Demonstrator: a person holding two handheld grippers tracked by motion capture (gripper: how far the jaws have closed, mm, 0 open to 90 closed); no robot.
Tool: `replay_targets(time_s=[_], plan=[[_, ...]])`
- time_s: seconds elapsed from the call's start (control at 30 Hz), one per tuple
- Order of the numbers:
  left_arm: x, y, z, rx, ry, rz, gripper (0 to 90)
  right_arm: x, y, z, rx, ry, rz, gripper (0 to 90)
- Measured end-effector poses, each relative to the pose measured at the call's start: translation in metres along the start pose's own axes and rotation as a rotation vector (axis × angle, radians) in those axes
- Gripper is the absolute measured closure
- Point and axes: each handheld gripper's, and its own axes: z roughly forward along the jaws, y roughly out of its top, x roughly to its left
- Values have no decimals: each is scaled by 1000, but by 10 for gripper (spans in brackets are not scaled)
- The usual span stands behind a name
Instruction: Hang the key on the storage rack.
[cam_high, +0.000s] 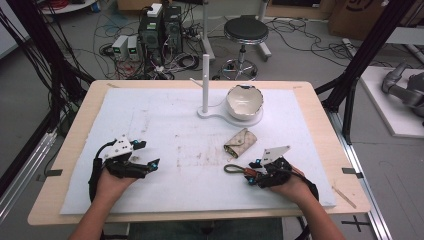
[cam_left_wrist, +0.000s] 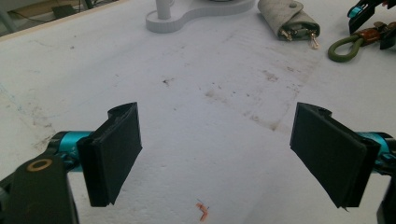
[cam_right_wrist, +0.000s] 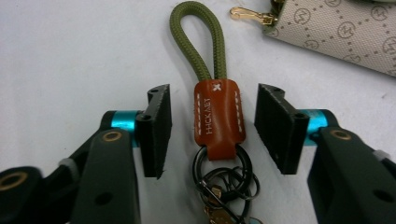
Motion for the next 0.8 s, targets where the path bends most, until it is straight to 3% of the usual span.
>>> replay_targets(time_s=[0.5, 0.8], plan=[[-3, 1, 2, -4, -12, 15, 164, -2, 0, -2, 3, -9, 8, 677], [-4, 2, 3, 4, -16, 25, 165, -3, 0, -3, -2, -5, 36, 727]])
